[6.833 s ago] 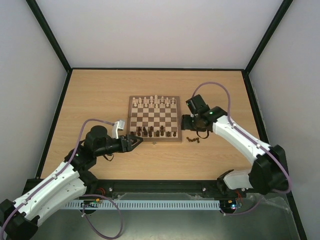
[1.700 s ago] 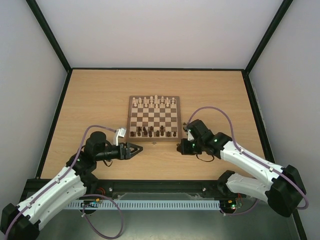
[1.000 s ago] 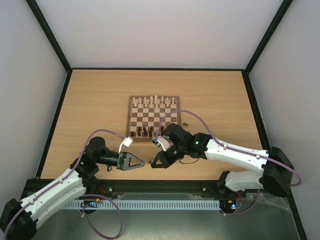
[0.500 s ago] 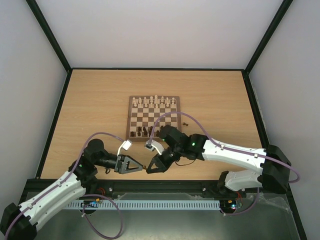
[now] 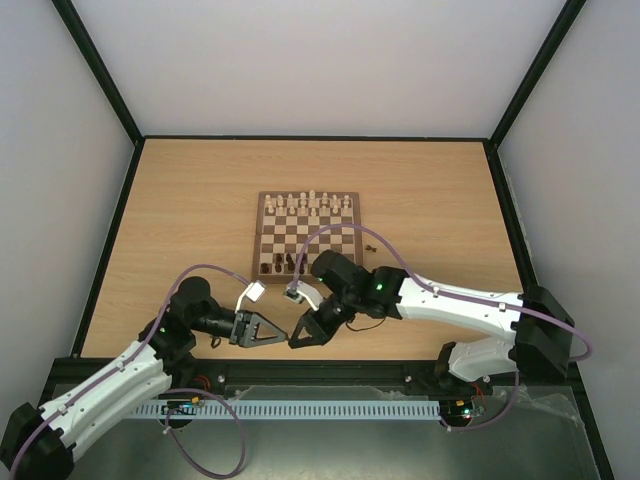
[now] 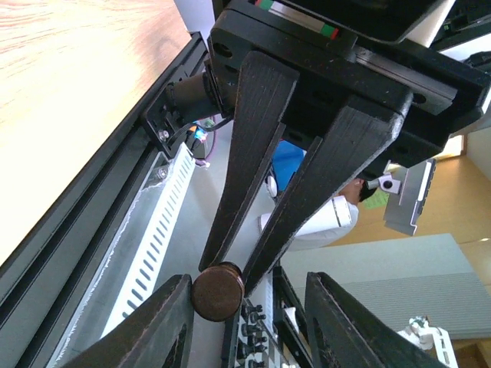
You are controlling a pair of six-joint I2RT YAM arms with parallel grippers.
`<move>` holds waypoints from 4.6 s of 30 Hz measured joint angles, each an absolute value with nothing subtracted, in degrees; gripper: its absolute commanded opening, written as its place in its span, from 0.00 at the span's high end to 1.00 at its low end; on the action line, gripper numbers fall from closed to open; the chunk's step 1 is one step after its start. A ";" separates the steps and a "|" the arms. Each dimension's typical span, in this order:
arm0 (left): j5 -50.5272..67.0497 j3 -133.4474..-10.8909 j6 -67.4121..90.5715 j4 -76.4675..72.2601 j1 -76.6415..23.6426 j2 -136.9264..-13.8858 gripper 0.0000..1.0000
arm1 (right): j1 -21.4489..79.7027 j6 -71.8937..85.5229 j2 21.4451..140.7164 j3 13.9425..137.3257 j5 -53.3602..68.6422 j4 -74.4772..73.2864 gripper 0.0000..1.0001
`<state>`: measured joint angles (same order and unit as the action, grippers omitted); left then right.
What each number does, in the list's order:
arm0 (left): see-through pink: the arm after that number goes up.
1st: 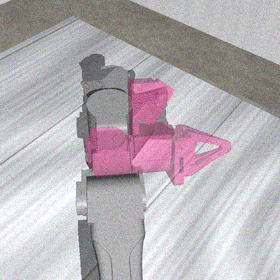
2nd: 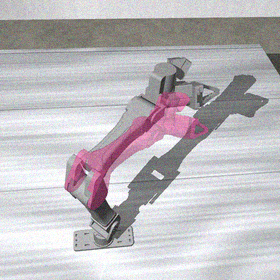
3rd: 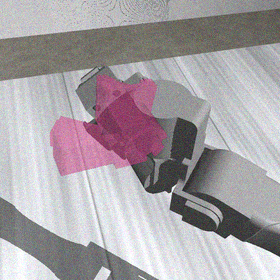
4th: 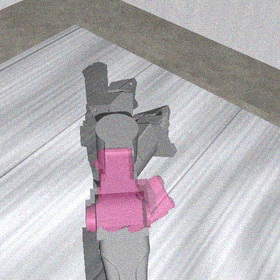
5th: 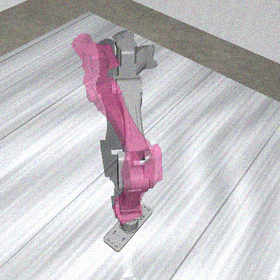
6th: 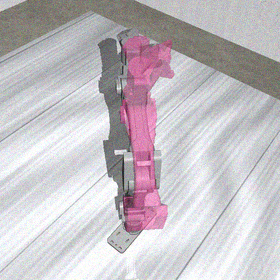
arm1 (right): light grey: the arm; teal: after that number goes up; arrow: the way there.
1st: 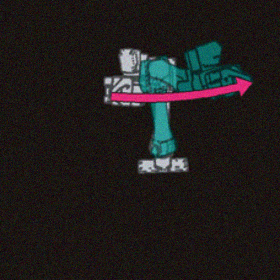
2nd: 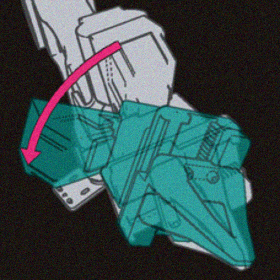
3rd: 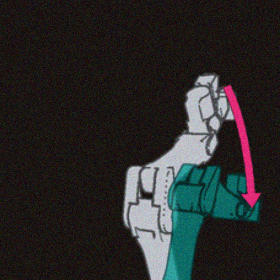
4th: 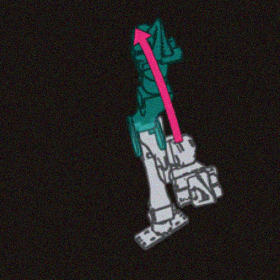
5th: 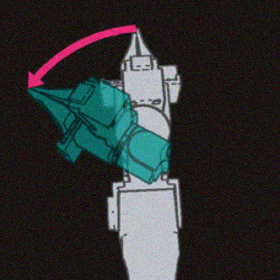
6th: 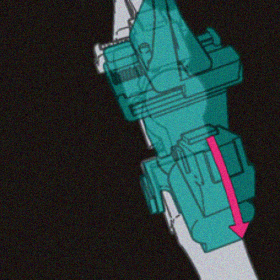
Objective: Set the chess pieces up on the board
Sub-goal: Place the chess piece on the chessboard.
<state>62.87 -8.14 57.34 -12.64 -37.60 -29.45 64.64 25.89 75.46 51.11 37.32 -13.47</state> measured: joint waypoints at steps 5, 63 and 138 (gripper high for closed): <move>63.00 -7.75 56.51 -11.68 -37.60 -29.61 0.71 | 64.75 25.39 76.90 52.31 37.54 -13.56 0.94; 34.35 -11.20 78.89 -23.64 -37.98 -26.24 0.93 | 57.69 65.14 61.01 25.26 21.15 43.38 0.68; 34.04 -10.33 79.31 -24.67 -37.98 -26.52 0.92 | 57.39 64.58 66.61 29.52 25.32 45.17 0.88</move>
